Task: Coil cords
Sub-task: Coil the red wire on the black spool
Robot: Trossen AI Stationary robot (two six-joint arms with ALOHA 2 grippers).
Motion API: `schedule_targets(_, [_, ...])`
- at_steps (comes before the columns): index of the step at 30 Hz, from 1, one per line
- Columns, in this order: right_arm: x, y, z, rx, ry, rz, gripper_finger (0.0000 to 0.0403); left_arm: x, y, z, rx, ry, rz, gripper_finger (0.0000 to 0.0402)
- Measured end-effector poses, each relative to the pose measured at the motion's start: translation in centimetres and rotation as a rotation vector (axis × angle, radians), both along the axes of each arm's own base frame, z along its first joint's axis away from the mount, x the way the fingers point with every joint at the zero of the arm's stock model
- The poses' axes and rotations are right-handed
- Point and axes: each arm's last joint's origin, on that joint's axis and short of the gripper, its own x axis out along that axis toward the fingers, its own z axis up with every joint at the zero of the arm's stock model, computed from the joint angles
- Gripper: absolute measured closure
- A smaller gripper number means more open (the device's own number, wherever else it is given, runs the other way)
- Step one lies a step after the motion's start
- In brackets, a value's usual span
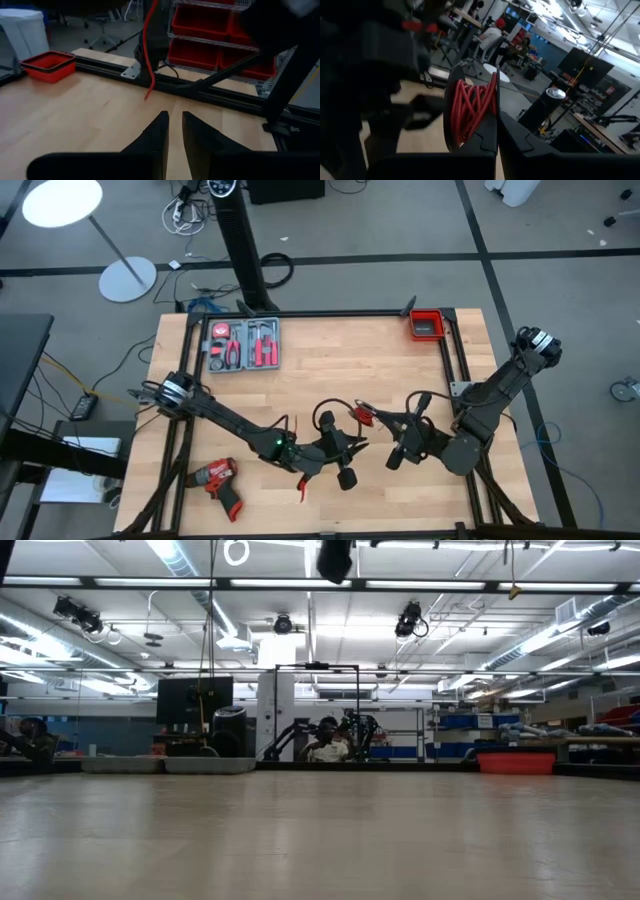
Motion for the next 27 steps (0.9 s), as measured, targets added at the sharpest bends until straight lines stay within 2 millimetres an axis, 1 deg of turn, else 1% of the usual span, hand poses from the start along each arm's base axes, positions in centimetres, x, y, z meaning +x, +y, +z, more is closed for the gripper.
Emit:
schedule_targets(5, [-0.1, 0.3, 0.6, -0.009, -0.018, 0.013, 0.0403, 0.9, 0.5, -0.9, 0.011, -0.021, -0.013, 0.0344])
schedule_targets(9, [-0.1, 0.3, 0.7, -0.01, -0.021, 0.006, 0.0403, 1.1, 0.8, -0.7, 0.021, -0.045, 0.005, 0.0335])
schedule_targets(12, [-0.1, 0.3, 0.8, -0.001, -0.03, 0.004, 0.0402, 1.1, 1.0, -0.6, 0.042, -0.055, 0.054, 0.0318])
schedule_targets(16, [-0.1, 0.3, 0.9, -0.003, -0.032, 0.004, 0.0403, 1.5, 1.3, -0.5, 0.044, -0.099, 0.057, 0.0282])
schedule_targets(20, [0.0, 0.3, 1.1, 0.002, -0.041, 0.011, 0.0402, 1.9, 1.6, -1.2, 0.053, -0.086, 0.056, 0.0254])
schedule_targets(27, [0.3, 0.1, 1.2, 0.017, -0.05, 0.036, 0.0402, 2.1, 2.1, -1.2, 0.053, -0.087, 0.058, 0.0245])
